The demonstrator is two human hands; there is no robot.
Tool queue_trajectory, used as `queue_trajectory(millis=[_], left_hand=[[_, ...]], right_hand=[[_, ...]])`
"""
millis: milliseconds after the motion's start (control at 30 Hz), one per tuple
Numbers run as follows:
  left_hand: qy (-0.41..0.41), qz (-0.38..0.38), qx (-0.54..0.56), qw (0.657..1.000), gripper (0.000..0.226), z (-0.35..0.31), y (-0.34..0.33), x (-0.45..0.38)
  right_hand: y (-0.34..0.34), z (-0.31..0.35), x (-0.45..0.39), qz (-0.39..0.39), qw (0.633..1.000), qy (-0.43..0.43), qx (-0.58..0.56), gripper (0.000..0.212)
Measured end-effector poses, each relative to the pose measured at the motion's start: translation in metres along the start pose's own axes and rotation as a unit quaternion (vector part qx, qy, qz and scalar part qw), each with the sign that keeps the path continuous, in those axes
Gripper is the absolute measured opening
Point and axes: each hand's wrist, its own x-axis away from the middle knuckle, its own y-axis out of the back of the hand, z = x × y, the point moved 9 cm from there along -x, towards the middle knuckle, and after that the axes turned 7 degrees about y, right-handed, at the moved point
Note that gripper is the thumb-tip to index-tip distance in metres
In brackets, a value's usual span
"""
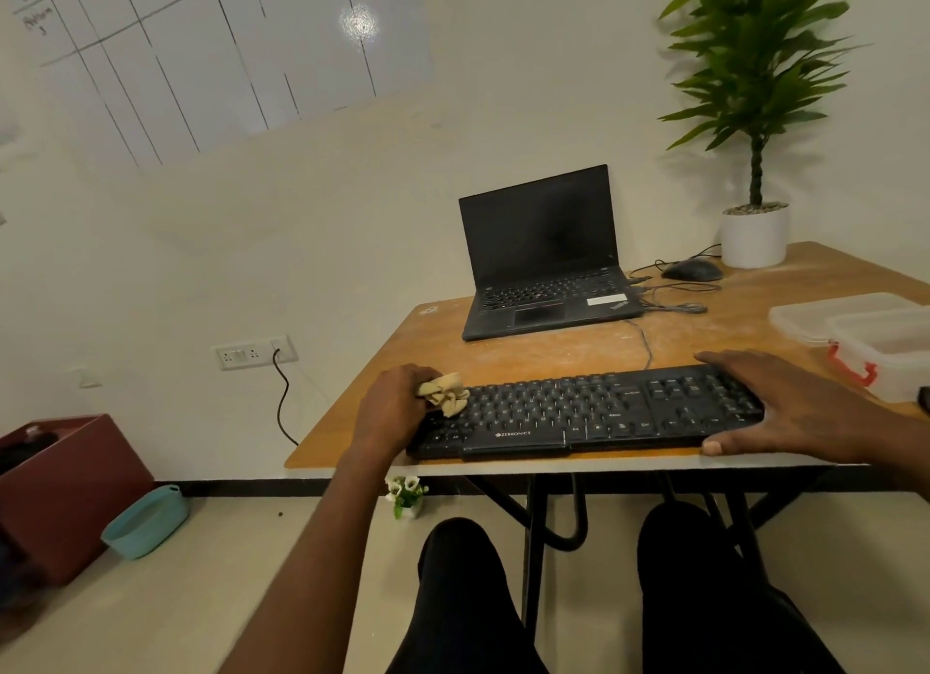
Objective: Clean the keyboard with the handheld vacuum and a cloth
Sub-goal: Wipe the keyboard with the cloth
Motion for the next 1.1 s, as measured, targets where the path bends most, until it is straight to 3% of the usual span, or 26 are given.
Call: queue_trajectory(millis=[133, 367, 600, 900, 1100], left_hand=[[0.012, -0.009, 0.001, 1.0, 0.034, 0.002, 0.004, 0.003], [-0.034, 0.031, 0.033, 0.998, 0.045, -0.043, -0.017, 0.004], [0.018, -0.002, 0.006, 1.0, 0.035, 0.003, 0.005, 0.003], [-0.028, 0.012, 0.037, 0.999, 0.04, -0.042, -0.011, 0.01], [0.01, -0.002, 0.029, 1.0, 0.04, -0.007, 0.002, 0.008]], right_hand=[[0.0, 0.001, -0.002, 0.003, 1.0, 0.003, 0.003, 0.129], [0.0, -0.004, -0.002, 0.0, 1.0, 0.001, 0.01, 0.127], [-0.001, -0.003, -0.002, -0.001, 1.0, 0.006, 0.003, 0.128], [0.001, 0.0, -0.001, 0.002, 1.0, 0.004, 0.012, 0.13], [-0.001, -0.002, -0.002, 0.004, 1.0, 0.002, 0.018, 0.129]])
